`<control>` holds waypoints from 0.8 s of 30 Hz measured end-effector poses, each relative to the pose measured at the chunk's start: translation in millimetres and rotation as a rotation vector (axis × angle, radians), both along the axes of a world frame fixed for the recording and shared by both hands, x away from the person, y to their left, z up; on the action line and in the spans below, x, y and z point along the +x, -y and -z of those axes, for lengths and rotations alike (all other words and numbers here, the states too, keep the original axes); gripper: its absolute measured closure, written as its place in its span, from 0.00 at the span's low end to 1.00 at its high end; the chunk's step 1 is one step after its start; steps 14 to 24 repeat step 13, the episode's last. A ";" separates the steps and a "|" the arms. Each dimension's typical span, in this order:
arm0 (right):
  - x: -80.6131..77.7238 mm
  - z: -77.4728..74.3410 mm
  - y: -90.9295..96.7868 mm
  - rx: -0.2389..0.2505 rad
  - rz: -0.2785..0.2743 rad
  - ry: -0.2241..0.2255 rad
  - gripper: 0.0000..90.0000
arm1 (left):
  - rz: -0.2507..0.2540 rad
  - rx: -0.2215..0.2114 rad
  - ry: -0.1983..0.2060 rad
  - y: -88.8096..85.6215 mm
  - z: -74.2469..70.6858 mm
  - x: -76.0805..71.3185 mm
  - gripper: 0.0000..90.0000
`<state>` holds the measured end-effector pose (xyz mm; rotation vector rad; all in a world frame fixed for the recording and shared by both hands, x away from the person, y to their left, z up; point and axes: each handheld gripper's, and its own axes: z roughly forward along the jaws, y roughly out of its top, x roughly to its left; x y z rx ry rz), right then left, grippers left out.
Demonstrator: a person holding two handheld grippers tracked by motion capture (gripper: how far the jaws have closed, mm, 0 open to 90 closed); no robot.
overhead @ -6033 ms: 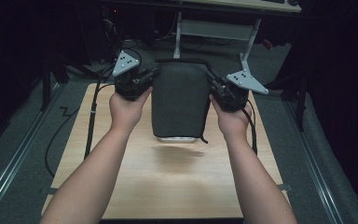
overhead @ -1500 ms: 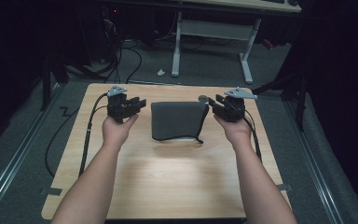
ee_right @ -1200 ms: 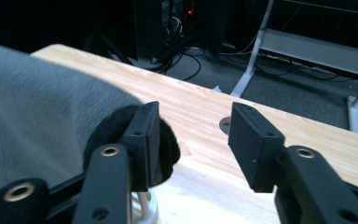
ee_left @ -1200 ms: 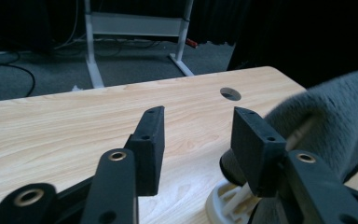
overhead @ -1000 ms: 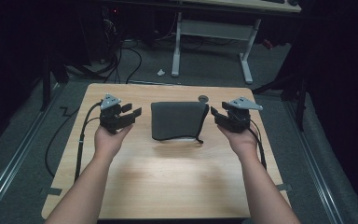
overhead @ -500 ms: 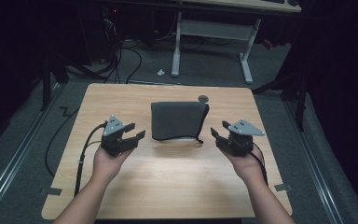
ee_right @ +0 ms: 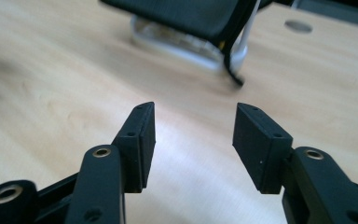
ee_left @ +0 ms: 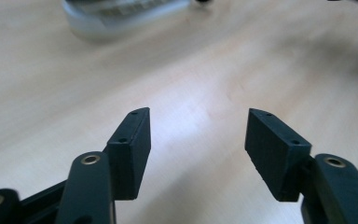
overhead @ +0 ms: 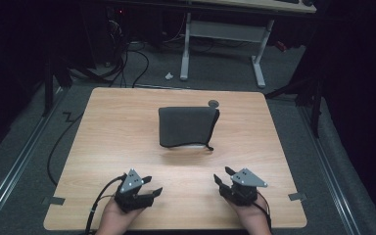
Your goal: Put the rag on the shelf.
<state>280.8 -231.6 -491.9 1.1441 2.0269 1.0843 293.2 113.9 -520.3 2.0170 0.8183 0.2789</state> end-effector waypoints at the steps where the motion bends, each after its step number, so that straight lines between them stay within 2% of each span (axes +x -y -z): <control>1: -5.2 5.2 -1.5 0.003 0.008 -0.007 0.55 | 0.005 0.004 -0.009 2.1 4.3 -8.9 0.44; 4: -22.2 20.2 -6.8 -0.010 0.014 -0.024 0.54 | 0.028 0.012 -0.043 9.0 7.6 -18.4 0.43; 6: -28.0 25.1 -11.1 -0.032 -0.013 -0.052 0.54 | 0.038 0.026 -0.029 11.8 7.1 -19.5 0.43; 7: -29.7 25.9 -12.8 -0.041 -0.019 -0.050 0.54 | 0.040 0.032 -0.012 12.2 5.9 -19.3 0.43; 9: -30.2 26.0 -14.7 -0.058 -0.024 -0.039 0.54 | 0.039 0.024 -0.001 11.1 4.3 -17.1 0.43; 13: -27.5 25.6 -13.3 -0.049 -0.009 -0.039 0.53 | 0.014 0.004 -0.031 3.9 5.8 -10.9 0.43; 24: -27.5 25.6 -13.3 -0.049 -0.009 -0.039 0.53 | 0.014 0.004 -0.031 3.9 5.8 -10.9 0.43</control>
